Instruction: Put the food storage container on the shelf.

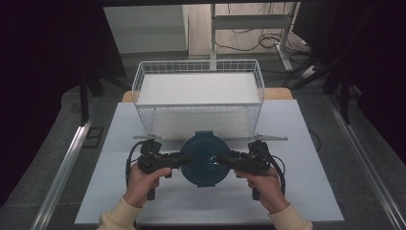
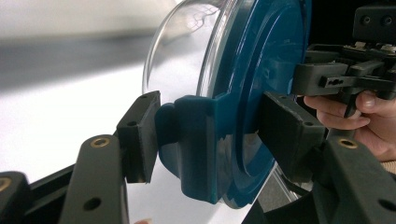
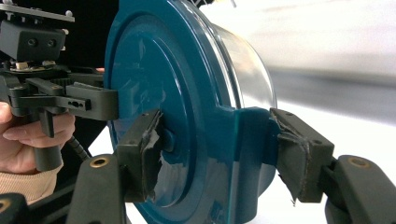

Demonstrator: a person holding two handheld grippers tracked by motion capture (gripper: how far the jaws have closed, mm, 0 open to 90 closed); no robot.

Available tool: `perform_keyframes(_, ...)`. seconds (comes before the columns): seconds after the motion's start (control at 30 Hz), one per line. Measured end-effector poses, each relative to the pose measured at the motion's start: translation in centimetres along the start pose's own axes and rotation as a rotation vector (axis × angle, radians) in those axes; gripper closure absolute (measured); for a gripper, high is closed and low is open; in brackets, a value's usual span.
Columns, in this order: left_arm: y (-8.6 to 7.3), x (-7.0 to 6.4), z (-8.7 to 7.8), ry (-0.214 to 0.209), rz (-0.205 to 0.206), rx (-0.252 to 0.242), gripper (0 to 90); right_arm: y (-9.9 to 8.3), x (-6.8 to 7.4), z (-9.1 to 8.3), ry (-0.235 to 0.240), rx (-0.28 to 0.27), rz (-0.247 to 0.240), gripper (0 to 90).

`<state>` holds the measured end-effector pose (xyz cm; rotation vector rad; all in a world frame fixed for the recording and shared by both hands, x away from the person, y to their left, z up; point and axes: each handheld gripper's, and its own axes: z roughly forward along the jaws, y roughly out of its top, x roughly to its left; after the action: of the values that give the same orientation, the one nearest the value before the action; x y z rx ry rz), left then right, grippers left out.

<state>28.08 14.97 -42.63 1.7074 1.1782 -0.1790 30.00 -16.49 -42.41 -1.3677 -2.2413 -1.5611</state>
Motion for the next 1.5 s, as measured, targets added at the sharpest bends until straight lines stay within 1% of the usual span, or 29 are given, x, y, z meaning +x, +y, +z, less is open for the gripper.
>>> perform_keyframes(0.4,3.7,-1.4,-1.6,0.005,0.056,-0.03,40.0,3.8,1.6,-1.1,-0.006,-0.037,-0.047,36.9)
perform_keyframes(0.57,5.3,-1.9,-2.2,0.005,0.069,-0.047,39.9,5.5,2.1,-1.4,-0.008,-0.049,-0.069,36.9)
perform_keyframes(0.63,5.7,-2.0,-2.4,0.005,0.074,-0.049,39.9,6.1,2.3,-1.5,-0.009,-0.052,-0.077,36.9)
perform_keyframes(0.67,5.7,-2.0,-2.4,0.005,0.074,-0.049,39.9,6.1,2.3,-1.5,-0.009,-0.052,-0.077,36.9)
perform_keyframes(0.77,6.4,-2.1,-2.8,0.007,0.082,-0.056,39.9,7.2,2.6,-1.6,-0.008,-0.053,-0.09,36.9)
perform_keyframes(0.8,6.8,-2.2,-2.9,0.009,0.085,-0.058,39.8,7.5,2.7,-1.6,-0.008,-0.052,-0.09,36.9)
perform_keyframes(0.83,6.8,-2.2,-2.9,0.009,0.085,-0.058,39.8,7.5,2.7,-1.6,-0.008,-0.052,-0.09,36.9)
perform_keyframes(0.87,7.3,-2.3,-3.1,0.011,0.09,-0.061,39.7,8.1,2.8,-1.6,-0.007,-0.051,-0.095,36.9)
perform_keyframes(0.9,7.3,-2.3,-3.1,0.011,0.09,-0.061,39.7,8.1,2.8,-1.6,-0.007,-0.051,-0.095,36.9)
perform_keyframes(1.07,8.5,-2.5,-3.3,0.012,0.099,-0.07,39.7,9.5,3.0,-1.8,-0.009,-0.06,-0.11,36.9)
perform_keyframes(1.1,8.7,-2.5,-3.4,0.011,0.101,-0.069,39.7,9.5,3.0,-1.8,-0.009,-0.06,-0.11,36.9)
perform_keyframes(1.23,9.6,-2.6,-3.5,0.016,0.108,-0.074,39.6,10.7,3.0,-1.8,-0.005,-0.065,-0.115,36.9)
perform_keyframes(1.27,9.8,-2.7,-3.5,0.017,0.11,-0.076,39.6,10.7,3.0,-1.8,-0.005,-0.065,-0.115,36.9)
perform_keyframes(1.3,10.3,-2.8,-3.6,0.019,0.115,-0.078,39.6,11.2,3.0,-1.9,-0.004,-0.069,-0.121,36.9)
perform_keyframes(1.33,10.3,-2.8,-3.6,0.019,0.115,-0.078,39.6,11.2,3.0,-1.9,-0.004,-0.069,-0.121,36.9)
perform_keyframes(1.43,11.1,-3.0,-3.8,0.024,0.122,-0.083,39.6,11.8,3.0,-2.0,-0.002,-0.075,-0.127,36.9)
perform_keyframes(1.47,11.4,-3.0,-3.8,0.025,0.128,-0.082,39.6,12.5,3.1,-2.1,-0.002,-0.076,-0.129,36.9)
perform_keyframes(1.5,11.6,-3.0,-3.8,0.023,0.129,-0.084,39.6,12.5,3.1,-2.1,-0.002,-0.076,-0.129,36.9)
